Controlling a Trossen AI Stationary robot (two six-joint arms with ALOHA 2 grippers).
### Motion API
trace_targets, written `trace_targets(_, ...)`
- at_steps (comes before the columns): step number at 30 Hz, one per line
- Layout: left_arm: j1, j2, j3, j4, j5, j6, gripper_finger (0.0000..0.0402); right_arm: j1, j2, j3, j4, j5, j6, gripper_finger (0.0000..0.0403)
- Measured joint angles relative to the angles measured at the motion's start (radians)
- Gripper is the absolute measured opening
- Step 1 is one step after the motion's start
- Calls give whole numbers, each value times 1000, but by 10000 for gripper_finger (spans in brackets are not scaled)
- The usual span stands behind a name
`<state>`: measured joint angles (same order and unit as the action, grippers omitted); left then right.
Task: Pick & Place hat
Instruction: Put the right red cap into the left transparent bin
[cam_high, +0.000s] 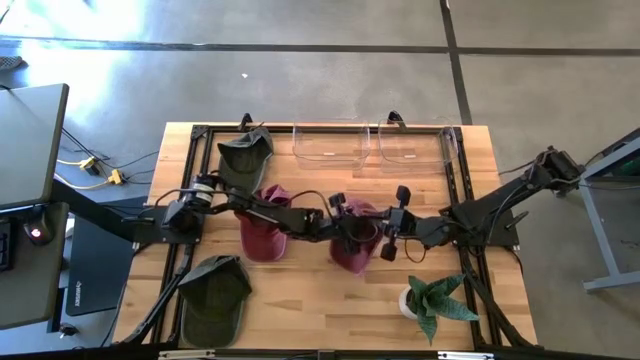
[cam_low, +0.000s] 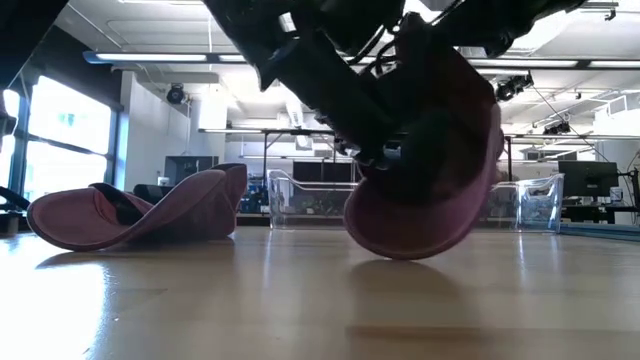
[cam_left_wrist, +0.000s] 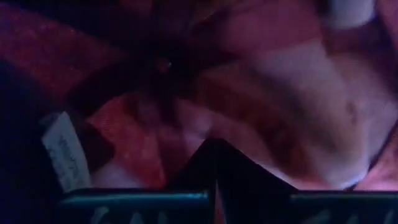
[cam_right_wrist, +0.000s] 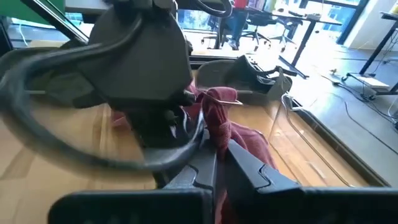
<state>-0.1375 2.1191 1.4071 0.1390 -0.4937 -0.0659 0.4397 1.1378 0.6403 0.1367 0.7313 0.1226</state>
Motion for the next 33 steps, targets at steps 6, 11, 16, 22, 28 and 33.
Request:
trace_targets(6, -7, 1, -1, 194, 133, 23, 1, 0, -2, 1, 4, 13, -1, 18)
trace_targets(11, -7, 13, 0, 186, 175, 30, 1, 0, -1, 1, 0, 9, -4, 19)
trace_targets(16, -12, -10, 0, -1, 125, 63, 1, -1, 1, 0, -9, 14, -4, 14)
trace_targets(22, -60, -64, 0, -201, 140, 67, 1, 0, 1, 0, -20, 37, -3, 21)
trace_targets(28, -126, -64, 0, -118, 98, 114, 1, 0, 1, 0, -21, 37, 0, 15)
trace_targets(33, -134, -43, 1, 41, 6, 118, 1, -1, 1, 0, -10, -9, 8, 18)
